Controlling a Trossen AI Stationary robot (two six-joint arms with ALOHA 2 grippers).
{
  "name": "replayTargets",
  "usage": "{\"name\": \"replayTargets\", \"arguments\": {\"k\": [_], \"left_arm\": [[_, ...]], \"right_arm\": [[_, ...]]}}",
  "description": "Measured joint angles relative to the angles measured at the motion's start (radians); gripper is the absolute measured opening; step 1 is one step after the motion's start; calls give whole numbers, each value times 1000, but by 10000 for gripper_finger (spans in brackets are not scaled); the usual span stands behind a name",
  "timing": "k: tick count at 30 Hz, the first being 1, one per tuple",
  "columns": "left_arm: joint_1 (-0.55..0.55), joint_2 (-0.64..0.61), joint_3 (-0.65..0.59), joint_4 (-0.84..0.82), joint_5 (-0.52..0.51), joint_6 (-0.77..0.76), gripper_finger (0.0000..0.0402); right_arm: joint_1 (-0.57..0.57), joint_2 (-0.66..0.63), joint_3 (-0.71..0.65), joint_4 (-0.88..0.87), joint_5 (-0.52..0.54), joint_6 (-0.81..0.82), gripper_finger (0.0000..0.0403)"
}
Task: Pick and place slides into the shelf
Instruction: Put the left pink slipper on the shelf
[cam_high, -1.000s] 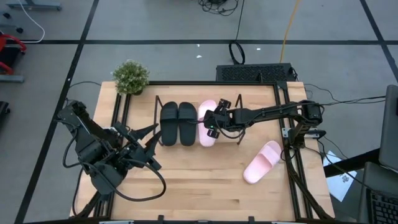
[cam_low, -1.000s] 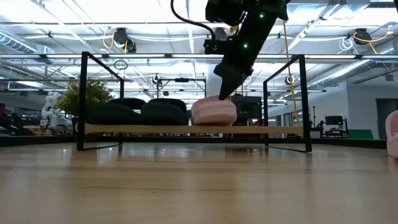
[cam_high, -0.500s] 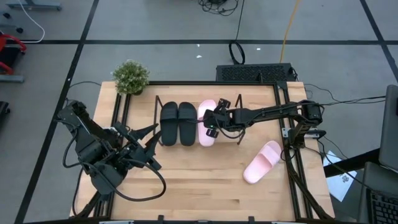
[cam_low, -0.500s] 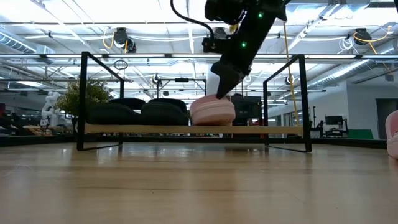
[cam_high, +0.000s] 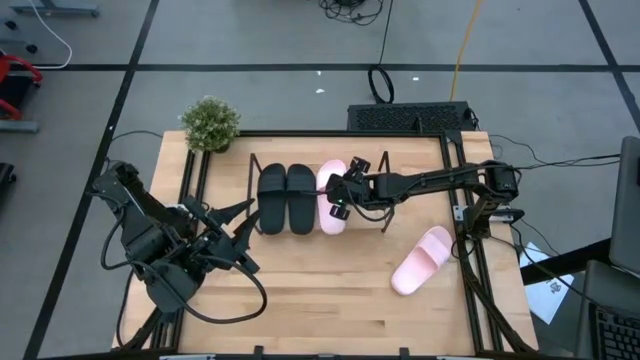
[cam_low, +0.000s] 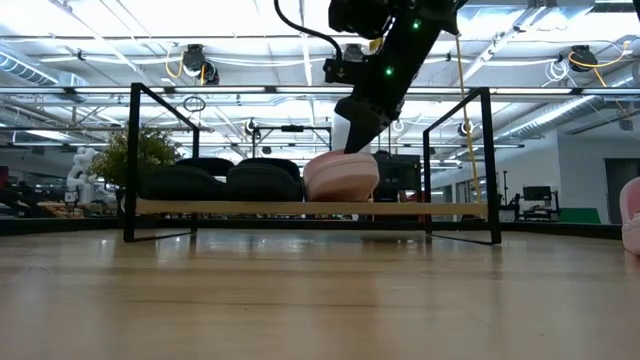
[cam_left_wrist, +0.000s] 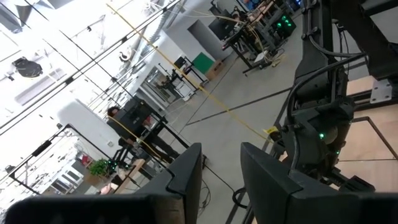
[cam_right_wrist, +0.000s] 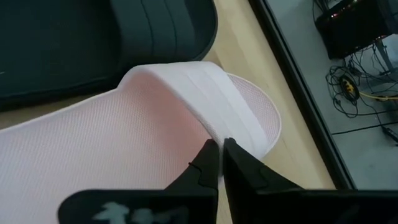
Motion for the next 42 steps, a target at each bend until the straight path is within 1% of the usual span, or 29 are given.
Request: {"name": "replayTargets", "arguments": {"k": [14, 18, 22, 26, 34, 42], "left_arm": [[0, 0, 0, 0, 0, 0, 118], [0, 0, 0, 0, 0, 0, 118], [0, 0, 0, 0, 0, 0, 118], [0, 0, 0, 0, 0, 0, 118], [0, 0, 0, 0, 0, 0, 118], [0, 0, 0, 0, 0, 0, 118]], "right_arm": [[0, 7, 0, -21, -3, 51, 0], [0, 7, 0, -20, -3, 42, 1], [0, 7, 0, -22, -7, 41, 12], [0, 7, 0, -22, -52, 41, 23], [-1, 8, 0, -21, -53, 41, 43], [-4, 8, 0, -21, -53, 44, 84]]}}
